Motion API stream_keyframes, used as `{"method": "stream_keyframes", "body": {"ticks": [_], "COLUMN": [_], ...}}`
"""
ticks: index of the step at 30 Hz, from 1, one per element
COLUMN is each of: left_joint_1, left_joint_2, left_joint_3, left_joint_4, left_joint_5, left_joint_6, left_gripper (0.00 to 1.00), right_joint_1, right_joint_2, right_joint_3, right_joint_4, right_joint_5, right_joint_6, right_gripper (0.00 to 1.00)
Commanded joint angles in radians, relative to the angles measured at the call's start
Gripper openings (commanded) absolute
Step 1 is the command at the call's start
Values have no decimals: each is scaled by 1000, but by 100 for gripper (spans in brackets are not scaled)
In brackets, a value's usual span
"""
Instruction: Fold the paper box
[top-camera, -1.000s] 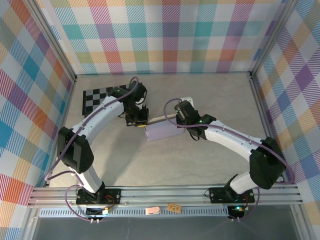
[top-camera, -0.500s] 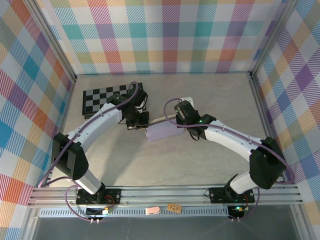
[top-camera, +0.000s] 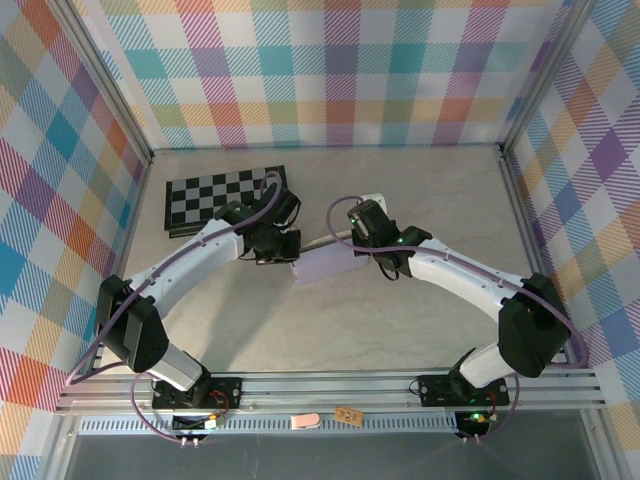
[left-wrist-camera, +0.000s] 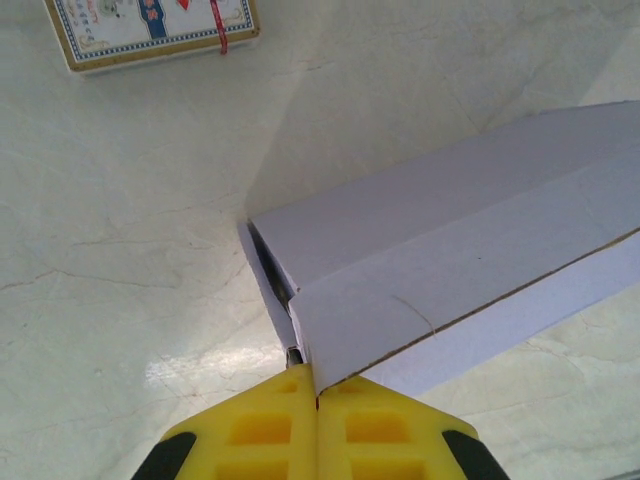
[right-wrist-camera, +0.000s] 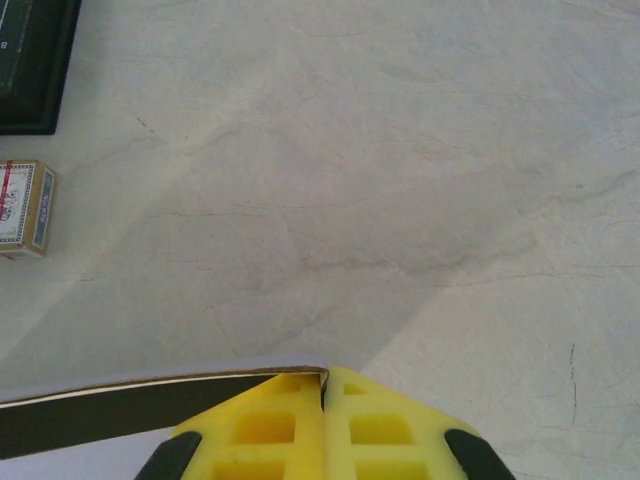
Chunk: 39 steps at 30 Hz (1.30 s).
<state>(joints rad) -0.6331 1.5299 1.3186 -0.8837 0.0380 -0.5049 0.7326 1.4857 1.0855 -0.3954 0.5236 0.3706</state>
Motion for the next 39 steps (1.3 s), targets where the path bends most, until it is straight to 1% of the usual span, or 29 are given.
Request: {"method": "stream_keyframes", "body": {"ticks": [1, 8, 9, 14, 19, 23, 25, 29, 32, 34, 36, 38, 39], "left_joint_1": [-27, -45, -45, -45, -45, -46, -47, -51, -53, -53, -54, -56, -57], "left_joint_2": [16, 23, 28, 48, 53, 58, 64, 64, 66, 66, 67, 68, 68], "left_joint_3": [-81, -114, -111, -95, -88, -80, -78, -74, -73, -70, -67, -64, -64], "left_joint_4": [-47, -17, -17, -11, -9, -11, -13, -12, -12, -12, -12, -14, -14], "left_joint_5": [-36, -73, -75, -73, -71, -67, -67, -69, -69, -70, -71, -72, -72], "left_joint_6": [7, -4, -8, -15, -17, -14, -15, -17, -16, -17, -17, -18, -19], "left_gripper": [0, 0, 0, 0, 0, 0, 0, 0, 0, 0, 0, 0, 0], "right_joint_1": [-1, -2, -2, -2, -7, -15, -27, -41, -41, -42, -48, -52, -56], "right_joint_2": [44, 42, 38, 19, -6, -22, -30, -45, -66, -80, -97, -109, -109], "right_joint_3": [-6, 40, 51, 106, 117, 139, 156, 191, 209, 225, 243, 264, 276], "right_joint_4": [-145, -201, -210, -297, -341, -362, -370, -383, -375, -387, -406, -450, -479], "right_joint_5": [-14, -17, -26, -57, -134, -162, -188, -263, -313, -325, -337, -334, -332], "right_joint_6": [23, 46, 48, 103, 182, 222, 244, 314, 386, 469, 588, 741, 817], "right_gripper": [0, 0, 1, 14, 32, 41, 47, 53, 56, 63, 72, 79, 81]}}
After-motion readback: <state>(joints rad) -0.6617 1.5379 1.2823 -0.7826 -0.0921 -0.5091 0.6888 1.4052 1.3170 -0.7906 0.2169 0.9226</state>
